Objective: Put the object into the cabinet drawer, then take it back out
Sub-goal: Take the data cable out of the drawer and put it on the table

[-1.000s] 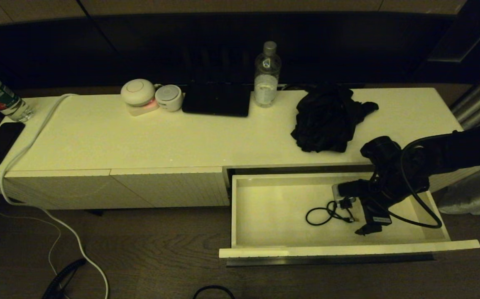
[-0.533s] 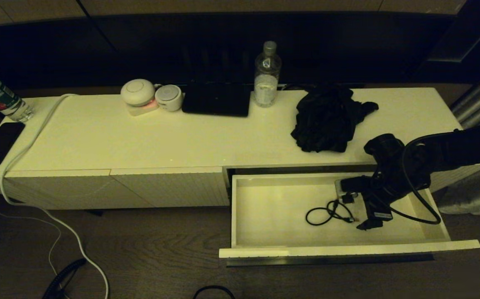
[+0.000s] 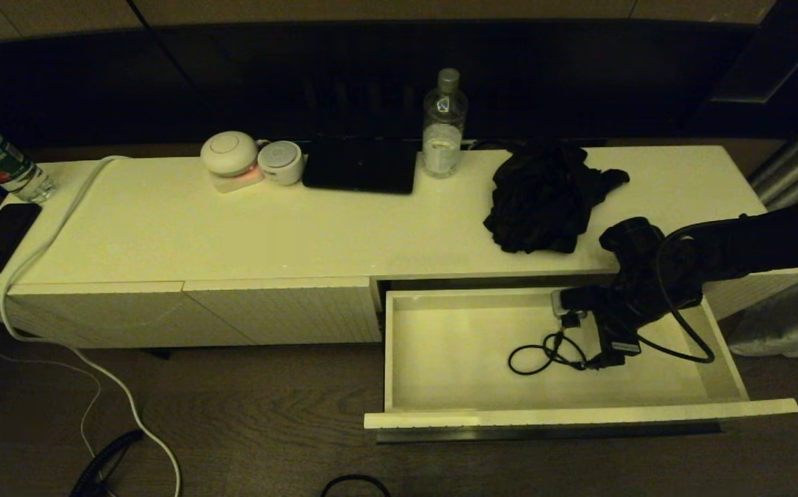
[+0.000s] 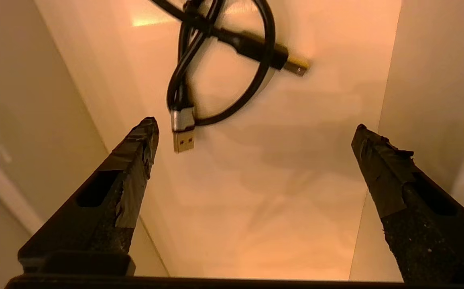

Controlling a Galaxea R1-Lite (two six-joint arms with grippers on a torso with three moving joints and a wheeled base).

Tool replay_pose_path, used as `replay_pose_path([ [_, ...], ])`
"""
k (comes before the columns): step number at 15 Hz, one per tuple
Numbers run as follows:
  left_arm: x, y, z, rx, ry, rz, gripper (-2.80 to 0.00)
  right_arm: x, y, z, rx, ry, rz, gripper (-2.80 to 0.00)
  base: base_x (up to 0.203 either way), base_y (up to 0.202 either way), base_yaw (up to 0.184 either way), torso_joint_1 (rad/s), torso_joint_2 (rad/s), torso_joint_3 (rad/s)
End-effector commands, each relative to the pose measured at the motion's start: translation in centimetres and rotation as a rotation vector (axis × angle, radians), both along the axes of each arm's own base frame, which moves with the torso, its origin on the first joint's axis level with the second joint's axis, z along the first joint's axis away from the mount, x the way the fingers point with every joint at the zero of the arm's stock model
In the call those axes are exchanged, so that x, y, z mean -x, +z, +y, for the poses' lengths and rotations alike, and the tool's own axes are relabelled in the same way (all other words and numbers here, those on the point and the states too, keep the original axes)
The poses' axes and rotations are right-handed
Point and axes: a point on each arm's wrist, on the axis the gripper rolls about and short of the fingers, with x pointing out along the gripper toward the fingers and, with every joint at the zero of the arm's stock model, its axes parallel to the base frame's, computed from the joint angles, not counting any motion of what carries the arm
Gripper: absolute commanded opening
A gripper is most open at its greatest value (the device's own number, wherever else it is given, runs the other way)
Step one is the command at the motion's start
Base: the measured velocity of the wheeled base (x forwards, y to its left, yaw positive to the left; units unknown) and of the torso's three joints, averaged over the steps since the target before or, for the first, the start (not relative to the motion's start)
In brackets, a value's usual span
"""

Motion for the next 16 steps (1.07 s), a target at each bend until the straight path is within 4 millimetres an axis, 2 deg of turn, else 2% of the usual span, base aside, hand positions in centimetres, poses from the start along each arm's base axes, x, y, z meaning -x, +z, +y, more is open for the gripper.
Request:
replay_pose_path([
  [1,0.0,0.0,0.0,0.001,0.001,-0.002,-2.80,-0.6,-0.4,0.1,0.004,0.006,0.001,0.00,0.000,0.000,0.000,0.000,0.00,0.000],
  [10,0.0,0.0,0.0,0.001,0.001,-0.002,-2.80,-2.9,-0.9,0.7,-0.023,-0.018,-0.037,0.00,0.000,0.000,0.000,0.000,0.00,0.000],
  [14,0.0,0.0,0.0,0.001,0.001,-0.002,-2.80,-3.0,-1.6,0.7,-0.020,-0.019,-0.018,0.00,0.000,0.000,0.000,0.000,0.00,0.000],
  [16,0.0,0.0,0.0,0.001,0.001,-0.002,-2.80,-2.9,-1.1,0.7,-0.021,-0.019,-0.028,0.00,0.000,0.000,0.000,0.000,0.00,0.000],
])
